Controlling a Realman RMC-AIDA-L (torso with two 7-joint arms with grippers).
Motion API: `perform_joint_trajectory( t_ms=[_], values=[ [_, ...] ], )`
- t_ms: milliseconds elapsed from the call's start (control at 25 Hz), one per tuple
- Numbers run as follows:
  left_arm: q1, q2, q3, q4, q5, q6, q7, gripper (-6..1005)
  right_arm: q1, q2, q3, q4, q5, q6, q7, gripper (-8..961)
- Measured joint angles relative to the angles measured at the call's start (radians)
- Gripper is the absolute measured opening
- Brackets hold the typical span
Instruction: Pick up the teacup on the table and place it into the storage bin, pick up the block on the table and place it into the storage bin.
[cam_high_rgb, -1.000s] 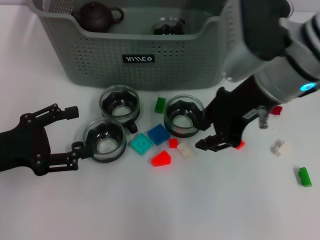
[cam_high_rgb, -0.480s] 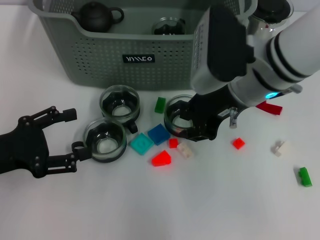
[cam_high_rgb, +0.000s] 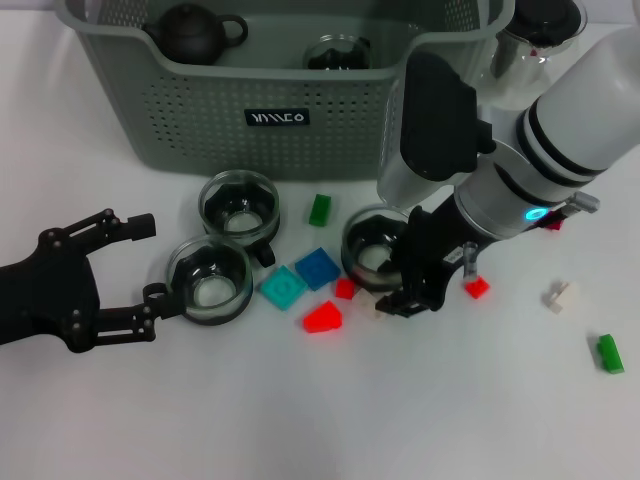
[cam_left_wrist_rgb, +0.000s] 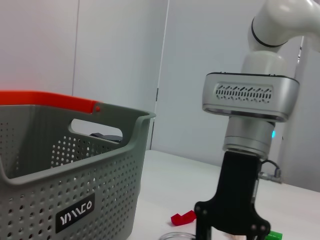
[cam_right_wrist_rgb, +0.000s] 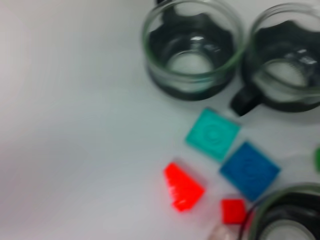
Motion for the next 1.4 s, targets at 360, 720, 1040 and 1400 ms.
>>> perform_joint_trajectory(
  t_ms=[360,720,1040,1400],
  values=[
    [0.0,0.0,0.0,0.0,0.0,0.0,0.0,946,0.002,-0.003,0.027,0.026,0.004,0.007,0.0,413],
    [0.0,0.0,0.0,0.0,0.0,0.0,0.0,946,-0.006,-0.004,0.038,0.033,0.003,0.012,0.002,232],
    [0.0,0.0,0.0,0.0,0.0,0.0,0.0,946,-0.021,-0.006,0.206,-0.013,0.055,-0.091,-0.052,57],
    [0.005,0.0,0.0,0.0,0.0,0.0,0.0,947,-0.102,-0.01,0.684,-0.078,0.528,-0.381,-0.314,58]
  ],
)
